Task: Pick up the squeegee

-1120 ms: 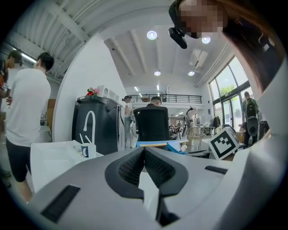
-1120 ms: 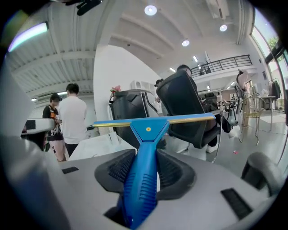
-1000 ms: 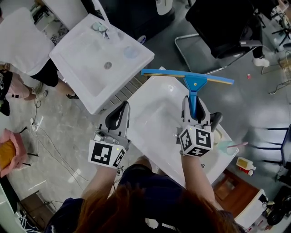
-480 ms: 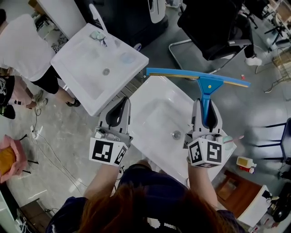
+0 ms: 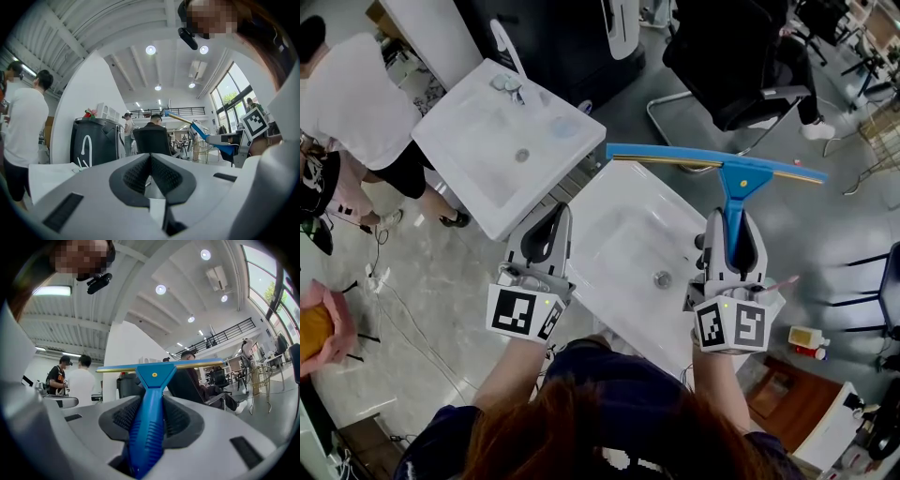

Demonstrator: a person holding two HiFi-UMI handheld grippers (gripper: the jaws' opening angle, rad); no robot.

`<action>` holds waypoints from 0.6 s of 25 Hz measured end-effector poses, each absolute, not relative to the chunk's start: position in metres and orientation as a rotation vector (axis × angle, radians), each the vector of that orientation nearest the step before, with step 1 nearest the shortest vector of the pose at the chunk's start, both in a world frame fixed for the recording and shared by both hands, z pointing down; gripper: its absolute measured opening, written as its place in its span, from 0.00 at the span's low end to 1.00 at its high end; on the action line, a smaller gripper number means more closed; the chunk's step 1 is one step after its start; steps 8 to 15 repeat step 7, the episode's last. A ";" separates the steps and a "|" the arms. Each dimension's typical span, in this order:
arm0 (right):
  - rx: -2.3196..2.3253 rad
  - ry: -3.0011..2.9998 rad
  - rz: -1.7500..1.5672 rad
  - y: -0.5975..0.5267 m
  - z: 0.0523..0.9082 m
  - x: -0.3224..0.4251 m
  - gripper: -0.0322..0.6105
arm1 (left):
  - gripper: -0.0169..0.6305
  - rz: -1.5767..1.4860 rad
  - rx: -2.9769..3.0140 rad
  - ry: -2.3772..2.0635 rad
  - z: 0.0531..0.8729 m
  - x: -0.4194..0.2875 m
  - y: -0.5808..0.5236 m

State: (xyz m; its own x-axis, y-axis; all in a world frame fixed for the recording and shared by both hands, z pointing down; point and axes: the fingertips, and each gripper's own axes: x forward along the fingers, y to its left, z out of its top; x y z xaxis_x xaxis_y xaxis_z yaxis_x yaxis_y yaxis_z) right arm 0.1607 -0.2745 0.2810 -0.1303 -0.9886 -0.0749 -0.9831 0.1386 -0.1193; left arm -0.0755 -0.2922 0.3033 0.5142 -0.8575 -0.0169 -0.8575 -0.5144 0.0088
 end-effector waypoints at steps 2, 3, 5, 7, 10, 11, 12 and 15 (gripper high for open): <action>-1.969 2.265 -0.051 -0.271 0.278 0.160 0.30 | 0.06 0.030 -2.731 1.545 0.302 -0.074 -0.288; -1.966 2.267 -0.045 -0.269 0.277 0.160 0.30 | 0.06 0.028 -2.730 1.544 0.301 -0.074 -0.286; -1.963 2.271 -0.028 -0.266 0.275 0.160 0.30 | 0.06 0.022 -2.724 1.539 0.301 -0.071 -0.282; -1.961 2.272 -0.011 -0.262 0.273 0.162 0.30 | 0.06 0.018 -2.718 1.533 0.300 -0.069 -0.279; -1.961 2.272 -0.011 -0.262 0.273 0.162 0.30 | 0.06 0.018 -2.718 1.533 0.300 -0.069 -0.279; -1.961 2.272 -0.011 -0.262 0.273 0.162 0.30 | 0.06 0.018 -2.718 1.533 0.300 -0.069 -0.279; -1.961 2.272 -0.011 -0.262 0.273 0.162 0.30 | 0.06 0.018 -2.718 1.533 0.300 -0.069 -0.279; -1.961 2.272 -0.011 -0.262 0.273 0.162 0.30 | 0.06 0.018 -2.718 1.533 0.300 -0.069 -0.279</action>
